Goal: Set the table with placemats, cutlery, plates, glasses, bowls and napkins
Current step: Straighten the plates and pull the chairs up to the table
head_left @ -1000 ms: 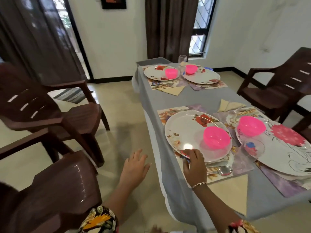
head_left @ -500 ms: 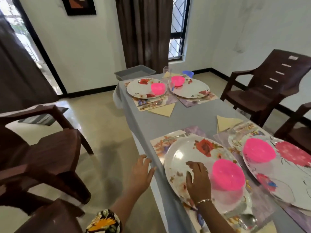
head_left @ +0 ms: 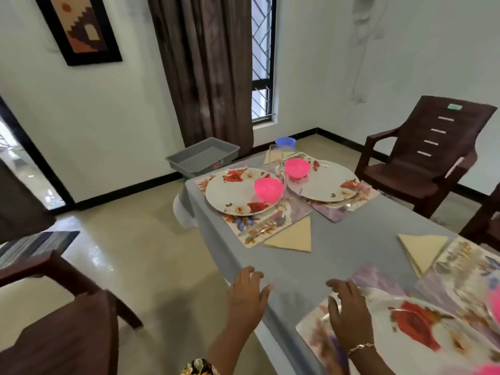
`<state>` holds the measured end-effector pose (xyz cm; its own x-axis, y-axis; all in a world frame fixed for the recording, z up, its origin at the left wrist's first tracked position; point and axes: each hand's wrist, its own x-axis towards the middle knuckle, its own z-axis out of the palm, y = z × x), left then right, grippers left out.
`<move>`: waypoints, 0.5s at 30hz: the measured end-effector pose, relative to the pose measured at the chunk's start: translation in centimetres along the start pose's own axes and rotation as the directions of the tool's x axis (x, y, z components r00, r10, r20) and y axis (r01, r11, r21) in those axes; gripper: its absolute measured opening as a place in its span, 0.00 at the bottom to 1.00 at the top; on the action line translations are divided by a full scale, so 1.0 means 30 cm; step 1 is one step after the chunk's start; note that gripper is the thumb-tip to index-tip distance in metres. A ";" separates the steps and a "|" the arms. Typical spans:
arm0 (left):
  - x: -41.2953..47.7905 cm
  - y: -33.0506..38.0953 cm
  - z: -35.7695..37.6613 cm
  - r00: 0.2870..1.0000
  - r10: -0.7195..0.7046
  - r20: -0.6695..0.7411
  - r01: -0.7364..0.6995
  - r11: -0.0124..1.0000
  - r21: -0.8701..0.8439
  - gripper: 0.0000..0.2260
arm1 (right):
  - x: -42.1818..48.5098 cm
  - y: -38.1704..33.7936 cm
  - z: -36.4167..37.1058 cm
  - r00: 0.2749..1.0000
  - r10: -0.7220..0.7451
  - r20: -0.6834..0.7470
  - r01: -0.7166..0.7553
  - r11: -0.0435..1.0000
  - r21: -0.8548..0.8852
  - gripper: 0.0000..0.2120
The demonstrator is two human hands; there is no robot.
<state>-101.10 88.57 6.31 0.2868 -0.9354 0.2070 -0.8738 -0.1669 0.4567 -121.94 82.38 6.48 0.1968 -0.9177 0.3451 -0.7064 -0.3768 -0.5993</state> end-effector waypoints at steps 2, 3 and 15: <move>0.083 -0.107 -0.041 0.996 -0.004 0.085 0.007 0.999 -0.034 0.16 | 0.073 -0.060 0.102 0.999 0.038 -0.020 -0.038 0.999 0.006 0.13; 0.120 -0.161 -0.062 0.995 0.008 0.103 -0.003 0.999 -0.051 0.18 | 0.112 -0.102 0.153 0.998 0.053 -0.026 -0.053 0.999 0.001 0.13; 0.494 -0.659 -0.245 0.997 0.051 0.055 -0.052 0.998 0.024 0.14 | 0.468 -0.524 0.654 0.998 -0.045 -0.034 0.046 0.999 0.008 0.11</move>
<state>-76.70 80.30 6.71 0.2198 -0.9584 0.1823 -0.8967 -0.1249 0.4247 -94.71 72.95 6.57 0.2055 -0.8949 0.3962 -0.6913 -0.4193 -0.5884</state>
